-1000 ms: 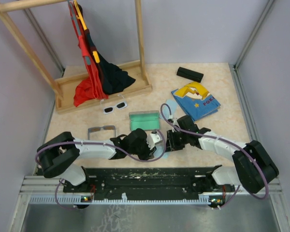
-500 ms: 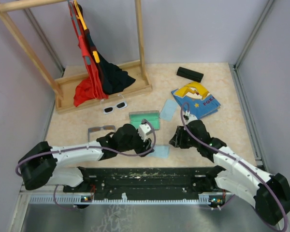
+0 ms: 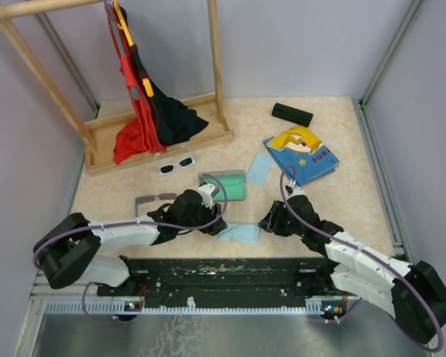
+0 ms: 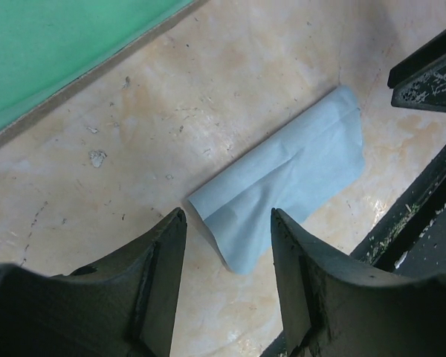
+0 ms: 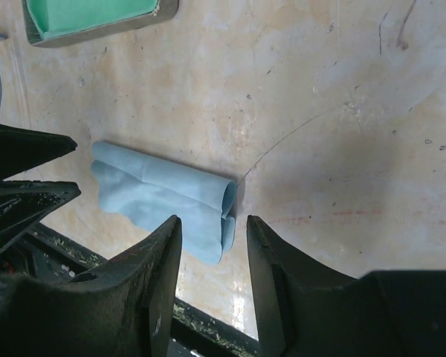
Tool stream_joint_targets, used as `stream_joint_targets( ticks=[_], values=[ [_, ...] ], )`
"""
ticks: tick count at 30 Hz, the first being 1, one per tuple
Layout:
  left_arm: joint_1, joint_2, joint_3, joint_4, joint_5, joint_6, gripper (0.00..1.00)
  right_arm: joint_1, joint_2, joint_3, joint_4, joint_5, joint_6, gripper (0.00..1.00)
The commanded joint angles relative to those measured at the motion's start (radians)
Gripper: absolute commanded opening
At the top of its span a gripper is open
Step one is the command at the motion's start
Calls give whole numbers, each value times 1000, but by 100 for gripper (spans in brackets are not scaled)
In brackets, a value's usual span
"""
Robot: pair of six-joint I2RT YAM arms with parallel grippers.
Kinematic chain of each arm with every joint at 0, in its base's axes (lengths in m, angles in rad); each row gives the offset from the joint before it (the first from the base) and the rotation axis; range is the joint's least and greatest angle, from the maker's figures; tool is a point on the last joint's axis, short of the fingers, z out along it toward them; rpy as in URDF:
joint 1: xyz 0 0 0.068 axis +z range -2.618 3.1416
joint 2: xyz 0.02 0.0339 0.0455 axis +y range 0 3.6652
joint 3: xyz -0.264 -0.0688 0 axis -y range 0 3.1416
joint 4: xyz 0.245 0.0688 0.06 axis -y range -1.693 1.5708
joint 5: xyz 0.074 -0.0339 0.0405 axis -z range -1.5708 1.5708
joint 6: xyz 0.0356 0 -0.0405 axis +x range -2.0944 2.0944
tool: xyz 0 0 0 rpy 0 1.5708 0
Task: Organize the sunglasses
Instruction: Pick up the glasses cleaning cloth from the center of the board.
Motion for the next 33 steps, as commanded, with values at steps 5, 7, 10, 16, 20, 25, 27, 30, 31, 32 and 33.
stream_joint_targets(
  ticks=[5,7,10,16,20,25,27,30,31,32,33],
  values=[
    [6,14,-23,96,-71,-109,57,20,75,-21,181,10,64,39],
    [5,22,-22,98,-74,-108,57,26,96,-20,200,8,66,38],
    [6,34,-19,99,-73,-105,57,31,122,-17,207,16,70,36],
    [6,49,-18,96,-82,-102,57,34,163,-9,199,19,65,32],
    [6,50,-18,95,-85,-102,57,35,199,-1,218,-14,60,31],
    [6,48,-15,92,-87,-100,57,39,247,12,242,-37,55,31],
    [6,48,-14,91,-87,-99,56,39,255,13,243,-32,53,31],
    [6,50,-13,88,-89,-96,57,40,259,16,229,-7,48,29],
    [6,50,-12,86,-90,-97,57,40,259,17,221,1,44,27],
    [6,51,-11,86,-90,-98,57,40,258,20,213,11,39,25],
    [6,52,-11,85,-89,-101,57,40,257,21,207,18,35,22]
  ],
)
